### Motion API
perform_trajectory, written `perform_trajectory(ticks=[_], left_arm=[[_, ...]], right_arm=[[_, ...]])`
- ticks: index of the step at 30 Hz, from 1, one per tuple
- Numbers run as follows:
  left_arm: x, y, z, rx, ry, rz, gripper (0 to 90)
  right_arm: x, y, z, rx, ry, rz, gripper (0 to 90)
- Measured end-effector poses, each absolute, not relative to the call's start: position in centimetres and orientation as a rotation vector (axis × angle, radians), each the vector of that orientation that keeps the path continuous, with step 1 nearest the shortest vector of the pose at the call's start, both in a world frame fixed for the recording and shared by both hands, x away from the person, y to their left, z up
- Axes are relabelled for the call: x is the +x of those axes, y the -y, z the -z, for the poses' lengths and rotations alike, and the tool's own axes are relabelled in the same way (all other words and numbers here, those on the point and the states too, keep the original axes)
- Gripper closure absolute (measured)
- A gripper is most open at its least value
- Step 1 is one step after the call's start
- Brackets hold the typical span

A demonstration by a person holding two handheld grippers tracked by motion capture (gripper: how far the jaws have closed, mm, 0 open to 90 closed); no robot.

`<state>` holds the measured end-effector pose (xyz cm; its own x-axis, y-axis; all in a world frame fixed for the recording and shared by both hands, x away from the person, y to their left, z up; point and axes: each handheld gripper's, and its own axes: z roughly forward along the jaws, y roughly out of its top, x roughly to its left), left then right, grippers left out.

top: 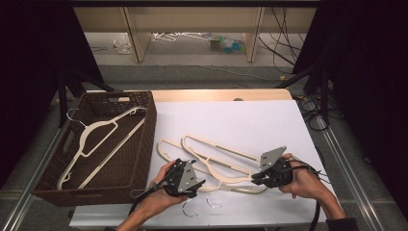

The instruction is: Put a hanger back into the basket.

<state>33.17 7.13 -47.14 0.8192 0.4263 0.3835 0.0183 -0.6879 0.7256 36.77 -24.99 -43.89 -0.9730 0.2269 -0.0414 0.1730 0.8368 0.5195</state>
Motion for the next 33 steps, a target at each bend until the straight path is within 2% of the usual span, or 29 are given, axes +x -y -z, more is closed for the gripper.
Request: perform_trajectory(ticks=[13, 16, 18, 20, 22, 24, 26, 33], left_arm=[[34.2, -3.6, 49.0, 2.311, -0.146, -0.766, 34.9], [34.1, -3.0, 49.1, 2.308, -0.087, -0.779, 38.9], [34.0, -2.8, 49.0, 2.31, -0.043, -0.774, 47.3], [33.8, -2.7, 48.9, 2.296, 0.009, -0.761, 48.9], [33.7, -2.6, 48.7, 2.298, 0.091, -0.771, 59.7], [33.6, -2.6, 48.7, 2.309, 0.13, -0.763, 61.1], [33.5, -2.7, 48.3, 2.312, 0.199, -0.812, 65.8], [33.3, -2.8, 47.2, 2.264, 0.262, -0.821, 73.0]], right_arm=[[36.4, 25.0, 43.4, 0.284, -2.932, -0.817, 80.2], [36.4, 24.9, 43.4, 0.281, -2.933, -0.82, 80.1], [36.4, 24.8, 43.5, 0.272, -2.94, -0.822, 80.2], [36.4, 24.8, 43.5, 0.272, -2.938, -0.826, 80.2], [36.5, 24.9, 43.6, 0.28, -2.937, -0.828, 80.2], [36.5, 25.0, 43.6, 0.28, -2.94, -0.827, 80.3], [36.5, 25.0, 43.7, 0.276, -2.942, -0.827, 80.3], [36.7, 25.4, 43.9, 0.285, -2.947, -0.842, 80.4]])
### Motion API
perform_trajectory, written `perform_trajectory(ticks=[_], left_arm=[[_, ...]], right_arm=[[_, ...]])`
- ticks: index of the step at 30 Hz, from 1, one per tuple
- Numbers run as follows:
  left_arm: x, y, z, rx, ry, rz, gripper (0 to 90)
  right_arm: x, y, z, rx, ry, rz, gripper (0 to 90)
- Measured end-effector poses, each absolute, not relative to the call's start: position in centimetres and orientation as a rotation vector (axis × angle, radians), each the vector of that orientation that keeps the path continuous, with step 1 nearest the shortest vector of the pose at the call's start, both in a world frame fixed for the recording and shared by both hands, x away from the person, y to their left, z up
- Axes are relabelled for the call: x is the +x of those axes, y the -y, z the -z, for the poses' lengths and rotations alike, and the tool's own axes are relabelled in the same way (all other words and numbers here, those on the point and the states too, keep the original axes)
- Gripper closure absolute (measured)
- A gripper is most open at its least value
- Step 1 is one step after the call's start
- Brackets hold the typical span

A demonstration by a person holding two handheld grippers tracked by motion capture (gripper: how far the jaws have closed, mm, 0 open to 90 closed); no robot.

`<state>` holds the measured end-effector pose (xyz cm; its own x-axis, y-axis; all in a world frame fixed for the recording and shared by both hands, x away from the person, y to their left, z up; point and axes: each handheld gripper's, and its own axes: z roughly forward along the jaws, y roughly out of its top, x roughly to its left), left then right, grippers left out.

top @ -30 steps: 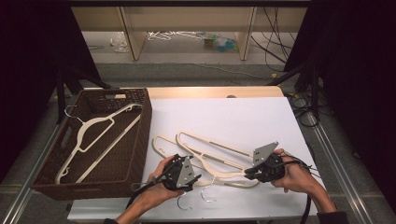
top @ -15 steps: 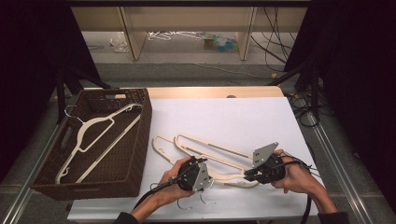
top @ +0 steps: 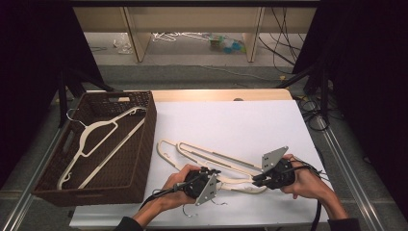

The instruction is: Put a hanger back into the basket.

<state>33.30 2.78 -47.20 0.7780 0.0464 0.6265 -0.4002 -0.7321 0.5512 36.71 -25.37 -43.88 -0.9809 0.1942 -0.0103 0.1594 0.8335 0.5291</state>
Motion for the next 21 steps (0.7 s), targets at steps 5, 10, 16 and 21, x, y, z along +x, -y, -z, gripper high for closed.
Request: perform_trajectory(ticks=[5, 10, 16, 21], left_arm=[[33.2, -2.8, 46.7, 2.253, 0.3, -0.888, 77.8], [33.3, -2.9, 45.4, 2.221, 0.328, -0.937, 80.6], [33.9, -2.9, 43.4, 2.213, 0.298, -0.996, 85.4], [35.0, -3.5, 41.2, 2.192, 0.174, -1.012, 85.6]], right_arm=[[36.9, 25.7, 43.9, 0.315, -2.933, -0.886, 79.0], [37.2, 26.4, 43.0, 0.427, -2.826, -0.993, 59.8], [37.2, 27.7, 40.9, 0.582, -2.641, -1.126, 43.8], [36.7, 28.1, 38.8, 0.604, -2.523, -1.208, 38.2]])
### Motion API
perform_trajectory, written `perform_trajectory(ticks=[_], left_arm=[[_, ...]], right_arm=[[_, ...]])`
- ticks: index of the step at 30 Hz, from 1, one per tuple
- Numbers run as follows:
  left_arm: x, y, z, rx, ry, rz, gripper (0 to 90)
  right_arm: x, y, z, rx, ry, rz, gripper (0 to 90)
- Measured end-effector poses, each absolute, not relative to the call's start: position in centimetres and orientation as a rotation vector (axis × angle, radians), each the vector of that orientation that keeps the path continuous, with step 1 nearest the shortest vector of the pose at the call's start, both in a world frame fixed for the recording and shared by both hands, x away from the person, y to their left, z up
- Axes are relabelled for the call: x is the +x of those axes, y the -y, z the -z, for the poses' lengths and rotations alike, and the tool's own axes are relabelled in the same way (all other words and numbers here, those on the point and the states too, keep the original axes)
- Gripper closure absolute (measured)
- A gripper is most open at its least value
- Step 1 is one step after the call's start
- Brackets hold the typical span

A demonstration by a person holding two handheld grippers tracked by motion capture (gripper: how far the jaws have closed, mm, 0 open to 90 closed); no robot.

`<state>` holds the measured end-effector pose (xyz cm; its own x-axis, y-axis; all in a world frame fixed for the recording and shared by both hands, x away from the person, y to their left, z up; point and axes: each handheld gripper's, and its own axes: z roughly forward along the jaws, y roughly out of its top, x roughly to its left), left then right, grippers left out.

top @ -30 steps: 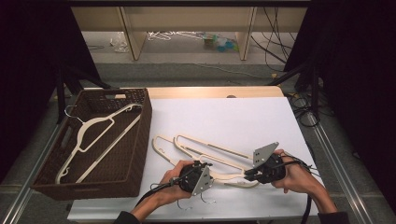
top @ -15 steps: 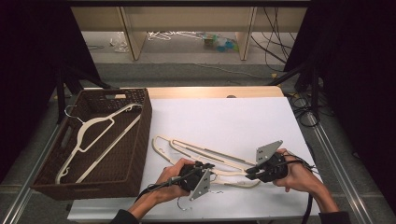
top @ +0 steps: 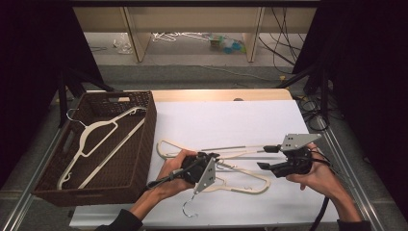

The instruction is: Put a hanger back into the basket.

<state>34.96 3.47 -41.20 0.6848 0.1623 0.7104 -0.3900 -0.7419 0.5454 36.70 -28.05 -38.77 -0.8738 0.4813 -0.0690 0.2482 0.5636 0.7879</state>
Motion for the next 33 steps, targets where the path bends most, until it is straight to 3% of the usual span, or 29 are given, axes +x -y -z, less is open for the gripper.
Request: perform_trajectory(ticks=[6, 11, 15, 33], left_arm=[[36.1, -4.0, 39.1, 2.183, 0.038, -0.977, 85.6], [36.9, -5.1, 36.7, 2.149, -0.139, -0.875, 85.6], [37.4, -6.7, 34.8, 2.059, -0.32, -0.717, 85.6], [37.9, -10.1, 32.3, 1.917, -0.548, -0.444, 85.7]], right_arm=[[35.7, 27.6, 37.8, 0.587, -2.491, -1.231, 36.0], [35.3, 27.0, 38.1, 0.567, -2.504, -1.231, 35.7], [34.8, 26.6, 39.0, 0.553, -2.539, -1.217, 35.2], [34.4, 26.2, 40.7, 0.548, -2.577, -1.211, 32.3]])
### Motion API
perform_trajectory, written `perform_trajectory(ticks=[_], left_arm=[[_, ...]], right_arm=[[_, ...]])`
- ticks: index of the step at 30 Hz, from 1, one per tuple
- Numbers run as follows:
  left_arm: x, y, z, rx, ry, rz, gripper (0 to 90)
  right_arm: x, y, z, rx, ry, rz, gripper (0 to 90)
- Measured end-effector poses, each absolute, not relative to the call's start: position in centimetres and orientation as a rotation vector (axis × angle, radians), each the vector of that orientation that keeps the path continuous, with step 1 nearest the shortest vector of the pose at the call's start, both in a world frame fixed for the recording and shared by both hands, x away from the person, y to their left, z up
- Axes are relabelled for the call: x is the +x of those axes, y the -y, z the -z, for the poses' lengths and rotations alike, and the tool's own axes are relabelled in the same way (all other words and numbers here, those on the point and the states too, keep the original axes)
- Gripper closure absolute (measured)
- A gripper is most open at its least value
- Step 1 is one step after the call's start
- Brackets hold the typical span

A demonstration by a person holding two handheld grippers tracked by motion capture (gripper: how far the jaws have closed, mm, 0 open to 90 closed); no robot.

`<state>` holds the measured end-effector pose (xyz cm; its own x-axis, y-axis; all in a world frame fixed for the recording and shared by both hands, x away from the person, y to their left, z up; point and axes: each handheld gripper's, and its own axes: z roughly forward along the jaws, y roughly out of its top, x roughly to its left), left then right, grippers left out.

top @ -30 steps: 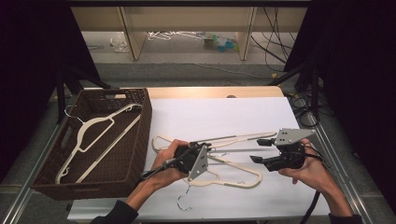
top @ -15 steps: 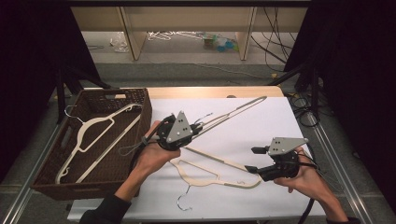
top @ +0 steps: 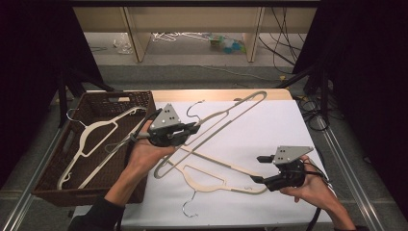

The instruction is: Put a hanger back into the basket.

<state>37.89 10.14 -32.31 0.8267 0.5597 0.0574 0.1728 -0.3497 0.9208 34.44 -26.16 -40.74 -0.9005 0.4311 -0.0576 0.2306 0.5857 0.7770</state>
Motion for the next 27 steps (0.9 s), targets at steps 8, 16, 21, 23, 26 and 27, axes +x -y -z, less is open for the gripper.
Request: perform_trajectory(ticks=[8, 16, 21, 23, 26, 27], left_arm=[[37.9, -11.4, 31.5, 1.898, -0.614, -0.389, 85.7], [37.5, -12.5, 29.9, 1.84, -0.656, -0.271, 85.7], [36.8, -13.1, 28.5, 1.815, -0.655, -0.196, 85.7], [36.6, -13.2, 28.0, 1.812, -0.658, -0.186, 85.7], [36.2, -13.7, 27.2, 1.796, -0.656, -0.172, 85.7], [36.1, -13.8, 26.9, 1.794, -0.653, -0.171, 85.7]], right_arm=[[34.2, 26.0, 41.3, 0.576, -2.584, -1.194, 29.2], [34.1, 26.1, 41.5, 0.574, -2.596, -1.195, 29.2], [34.1, 26.1, 41.5, 0.573, -2.581, -1.21, 29.2], [34.0, 26.1, 41.5, 0.574, -2.585, -1.2, 28.9], [34.0, 26.2, 41.4, 0.572, -2.588, -1.2, 28.6], [34.0, 26.2, 41.4, 0.574, -2.587, -1.201, 28.5]])
